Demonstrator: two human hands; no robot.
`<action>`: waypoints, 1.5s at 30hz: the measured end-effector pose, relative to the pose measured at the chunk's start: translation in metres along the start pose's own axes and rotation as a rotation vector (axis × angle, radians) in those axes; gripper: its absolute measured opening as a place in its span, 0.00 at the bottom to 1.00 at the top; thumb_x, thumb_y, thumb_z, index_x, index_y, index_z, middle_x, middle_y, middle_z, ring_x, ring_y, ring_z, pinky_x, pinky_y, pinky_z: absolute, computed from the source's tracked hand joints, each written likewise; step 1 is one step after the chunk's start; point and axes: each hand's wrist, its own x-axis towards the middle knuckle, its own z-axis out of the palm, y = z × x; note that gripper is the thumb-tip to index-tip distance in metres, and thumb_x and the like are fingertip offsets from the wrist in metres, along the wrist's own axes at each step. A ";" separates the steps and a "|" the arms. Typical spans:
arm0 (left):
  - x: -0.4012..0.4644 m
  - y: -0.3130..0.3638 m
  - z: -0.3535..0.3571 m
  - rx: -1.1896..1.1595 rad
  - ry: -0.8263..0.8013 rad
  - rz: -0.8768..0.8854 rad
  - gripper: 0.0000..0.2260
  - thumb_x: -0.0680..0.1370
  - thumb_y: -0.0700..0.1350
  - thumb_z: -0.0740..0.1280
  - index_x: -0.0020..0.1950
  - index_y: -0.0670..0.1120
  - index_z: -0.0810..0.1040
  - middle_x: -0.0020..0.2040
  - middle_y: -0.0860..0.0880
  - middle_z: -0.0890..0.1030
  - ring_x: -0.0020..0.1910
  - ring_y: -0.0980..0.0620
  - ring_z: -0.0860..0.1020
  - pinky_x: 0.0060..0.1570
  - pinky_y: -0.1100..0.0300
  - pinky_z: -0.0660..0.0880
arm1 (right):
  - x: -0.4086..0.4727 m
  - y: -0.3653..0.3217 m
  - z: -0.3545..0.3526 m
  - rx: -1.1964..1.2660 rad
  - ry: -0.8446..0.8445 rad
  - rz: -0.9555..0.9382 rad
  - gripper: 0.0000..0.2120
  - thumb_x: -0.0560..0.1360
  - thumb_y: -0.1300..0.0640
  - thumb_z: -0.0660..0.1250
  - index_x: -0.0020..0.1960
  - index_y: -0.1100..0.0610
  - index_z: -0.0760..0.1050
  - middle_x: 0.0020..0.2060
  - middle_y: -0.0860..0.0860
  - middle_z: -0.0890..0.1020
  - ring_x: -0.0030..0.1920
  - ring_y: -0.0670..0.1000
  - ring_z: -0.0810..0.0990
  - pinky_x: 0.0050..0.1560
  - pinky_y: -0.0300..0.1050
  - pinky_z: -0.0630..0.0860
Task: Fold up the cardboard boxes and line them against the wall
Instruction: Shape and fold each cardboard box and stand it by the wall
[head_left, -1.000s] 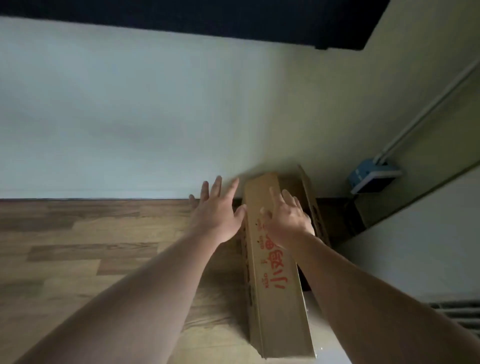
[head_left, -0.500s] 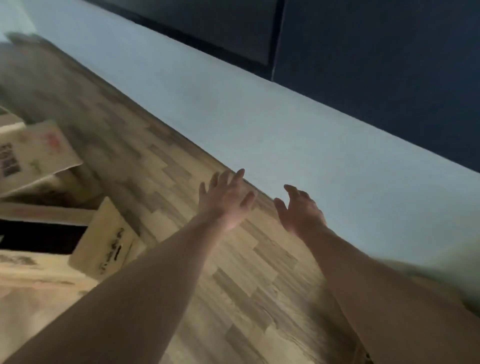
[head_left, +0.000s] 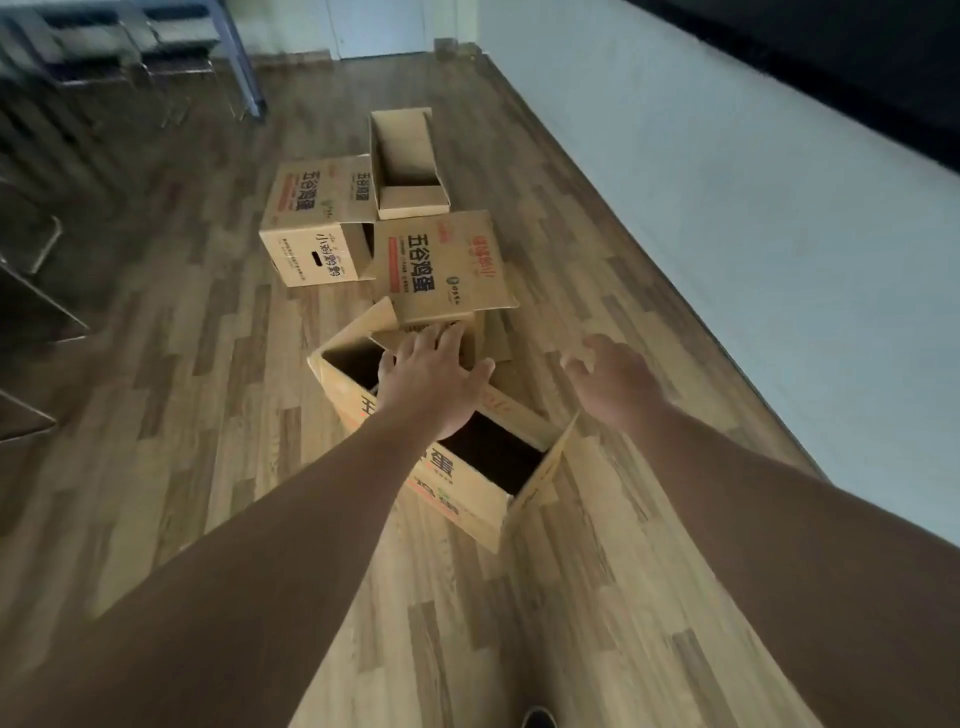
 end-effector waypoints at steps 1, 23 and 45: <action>0.017 -0.021 0.003 -0.003 -0.015 -0.041 0.31 0.80 0.67 0.53 0.79 0.53 0.60 0.79 0.47 0.65 0.78 0.43 0.62 0.74 0.34 0.60 | 0.021 -0.016 0.017 -0.016 -0.031 -0.006 0.26 0.84 0.42 0.56 0.78 0.52 0.62 0.73 0.56 0.69 0.72 0.59 0.69 0.64 0.53 0.70; 0.309 -0.252 0.297 0.178 -0.732 0.060 0.46 0.69 0.80 0.57 0.81 0.58 0.59 0.81 0.53 0.61 0.80 0.49 0.58 0.78 0.43 0.54 | 0.366 0.028 0.400 -0.393 -0.473 -0.016 0.44 0.72 0.32 0.68 0.80 0.47 0.54 0.74 0.54 0.66 0.72 0.60 0.68 0.67 0.61 0.69; 0.303 -0.118 0.311 0.404 -1.034 0.774 0.13 0.80 0.56 0.68 0.44 0.47 0.80 0.37 0.50 0.82 0.33 0.53 0.79 0.31 0.58 0.74 | 0.321 0.113 0.279 -0.305 -0.194 0.200 0.25 0.75 0.65 0.62 0.69 0.46 0.73 0.56 0.57 0.79 0.55 0.62 0.80 0.53 0.54 0.79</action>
